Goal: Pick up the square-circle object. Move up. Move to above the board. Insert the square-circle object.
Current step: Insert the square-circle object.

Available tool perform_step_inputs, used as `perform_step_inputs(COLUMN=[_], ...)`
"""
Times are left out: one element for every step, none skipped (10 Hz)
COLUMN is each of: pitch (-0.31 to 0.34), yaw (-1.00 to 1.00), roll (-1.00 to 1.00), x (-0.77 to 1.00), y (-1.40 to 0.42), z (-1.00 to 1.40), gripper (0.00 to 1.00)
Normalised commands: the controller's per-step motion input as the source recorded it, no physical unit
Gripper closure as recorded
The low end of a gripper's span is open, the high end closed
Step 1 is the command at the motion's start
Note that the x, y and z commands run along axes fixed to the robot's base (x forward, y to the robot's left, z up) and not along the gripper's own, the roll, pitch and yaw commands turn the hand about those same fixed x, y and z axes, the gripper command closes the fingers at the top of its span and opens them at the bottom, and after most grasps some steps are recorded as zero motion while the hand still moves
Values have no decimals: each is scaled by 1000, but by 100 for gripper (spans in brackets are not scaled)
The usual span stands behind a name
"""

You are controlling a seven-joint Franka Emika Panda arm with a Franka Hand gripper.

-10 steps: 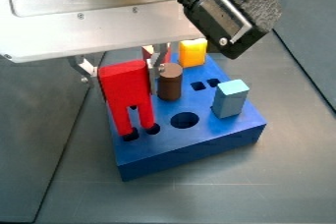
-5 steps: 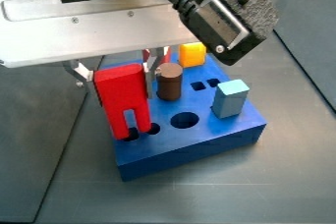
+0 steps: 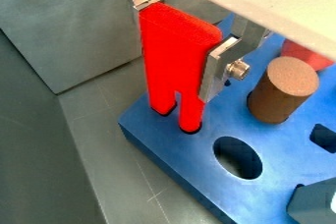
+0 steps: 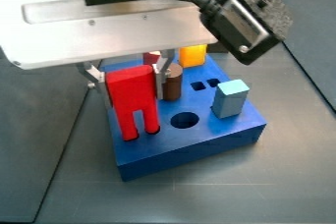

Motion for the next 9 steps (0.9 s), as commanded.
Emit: perform_step_inputs(pitch=[-10,-60,-96,-11,-4,0,0,0,-3], yaw=[0,0,0,0,0,0,0,14,60], roll=[0,0,0,77,109,117,109,117,190], x=[0,0,0,9,3,37,60,66,60], y=[0,0,0,0,-3,0,0,0,0], z=[-26,-169,-251,-466,-494,-526,-566,-669,-880], gripper=[100,100,100,100,100,100,100,100,100])
